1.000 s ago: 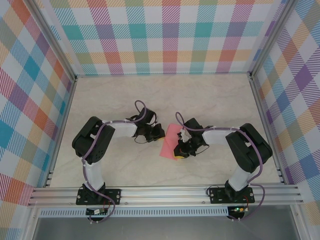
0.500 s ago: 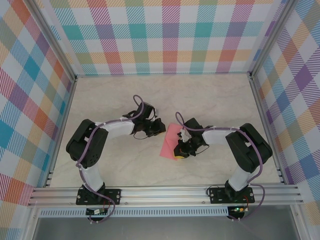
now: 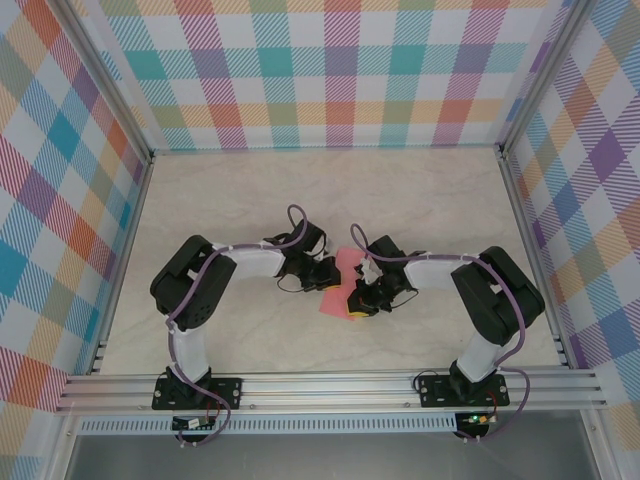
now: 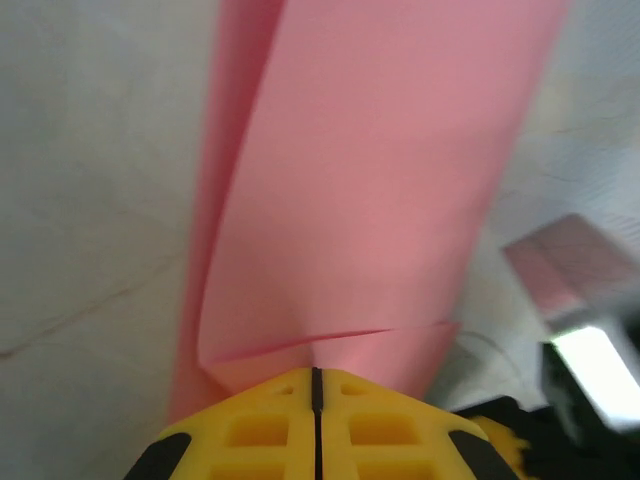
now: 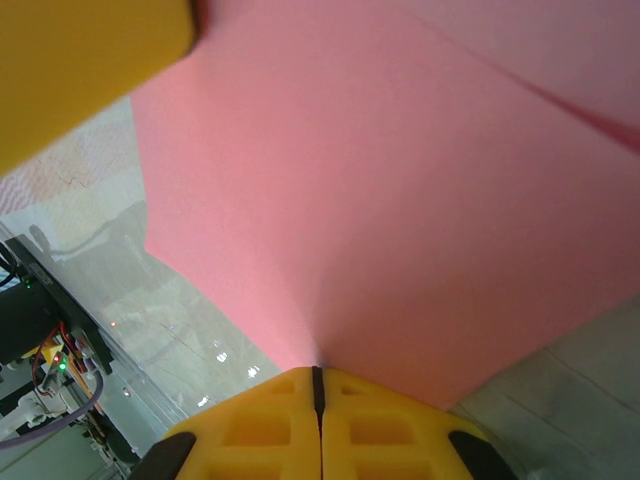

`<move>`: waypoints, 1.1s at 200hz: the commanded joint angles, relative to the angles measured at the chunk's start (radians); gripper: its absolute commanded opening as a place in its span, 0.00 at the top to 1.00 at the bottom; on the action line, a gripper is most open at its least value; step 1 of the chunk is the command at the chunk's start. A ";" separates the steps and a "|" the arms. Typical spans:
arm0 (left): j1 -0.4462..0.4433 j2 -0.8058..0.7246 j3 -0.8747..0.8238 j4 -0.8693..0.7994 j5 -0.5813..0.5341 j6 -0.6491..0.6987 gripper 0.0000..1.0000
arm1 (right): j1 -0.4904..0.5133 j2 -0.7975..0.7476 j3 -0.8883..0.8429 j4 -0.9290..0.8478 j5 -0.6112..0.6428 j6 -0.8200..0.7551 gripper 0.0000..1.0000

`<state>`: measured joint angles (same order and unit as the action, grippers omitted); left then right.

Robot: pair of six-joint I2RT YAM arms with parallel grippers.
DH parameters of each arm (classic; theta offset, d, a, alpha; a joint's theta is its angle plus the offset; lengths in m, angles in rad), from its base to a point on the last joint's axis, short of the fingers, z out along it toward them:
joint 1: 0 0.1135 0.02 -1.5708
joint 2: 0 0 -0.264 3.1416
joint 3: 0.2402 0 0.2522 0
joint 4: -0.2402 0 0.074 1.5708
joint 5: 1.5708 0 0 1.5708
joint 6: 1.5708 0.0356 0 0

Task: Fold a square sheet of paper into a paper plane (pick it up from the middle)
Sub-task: Fold the triangle a second time at the center of the table, then turn over the paper at the center of the table.

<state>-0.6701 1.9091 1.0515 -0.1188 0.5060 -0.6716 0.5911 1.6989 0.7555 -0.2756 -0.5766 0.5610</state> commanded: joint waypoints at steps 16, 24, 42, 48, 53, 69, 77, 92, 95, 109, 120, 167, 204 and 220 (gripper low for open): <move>-0.002 0.051 0.030 -0.082 -0.056 0.053 0.93 | 0.009 -0.020 0.026 -0.089 0.069 -0.006 0.93; -0.001 0.056 0.029 -0.082 -0.055 0.056 0.93 | 0.009 -0.035 0.042 -0.095 0.066 -0.006 0.93; -0.002 0.056 0.022 -0.082 -0.059 0.058 0.93 | 0.009 -0.067 0.074 -0.094 0.035 0.009 0.92; -0.002 0.054 0.021 -0.085 -0.059 0.062 0.93 | 0.009 -0.075 0.085 -0.090 0.030 0.014 0.92; -0.002 0.052 0.021 -0.091 -0.063 0.066 0.93 | 0.009 -0.080 0.094 -0.091 0.030 0.017 0.92; -0.002 0.046 0.022 -0.109 -0.070 0.080 0.93 | 0.009 -0.082 0.125 -0.095 0.033 0.021 0.92; -0.002 0.042 0.023 -0.111 -0.073 0.083 0.93 | 0.009 -0.074 0.134 -0.081 0.023 0.026 0.92; -0.002 0.040 0.025 -0.111 -0.067 0.081 0.93 | 0.009 -0.046 0.154 -0.070 0.017 0.029 0.91; -0.001 0.040 0.026 -0.111 -0.067 0.082 0.93 | 0.009 -0.036 0.157 -0.068 0.018 0.030 0.91; -0.002 0.040 0.030 -0.110 -0.064 0.080 0.93 | 0.009 0.004 0.166 -0.059 0.018 0.032 0.91; -0.002 0.039 0.031 -0.107 -0.062 0.077 0.93 | 0.009 0.031 0.159 -0.035 0.006 0.041 0.91; -0.002 0.037 0.024 -0.104 -0.065 0.075 0.93 | 0.009 0.096 0.091 0.024 0.017 0.051 0.92; -0.002 0.042 0.024 -0.110 -0.073 0.076 0.93 | 0.009 0.087 0.050 0.020 0.026 0.051 0.91; -0.002 0.047 0.025 -0.113 -0.078 0.076 0.94 | 0.009 0.062 0.040 0.003 0.029 0.048 0.91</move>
<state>-0.6701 1.9232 1.0801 -0.1551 0.4961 -0.6117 0.5926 1.7737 0.8387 -0.2276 -0.5690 0.6037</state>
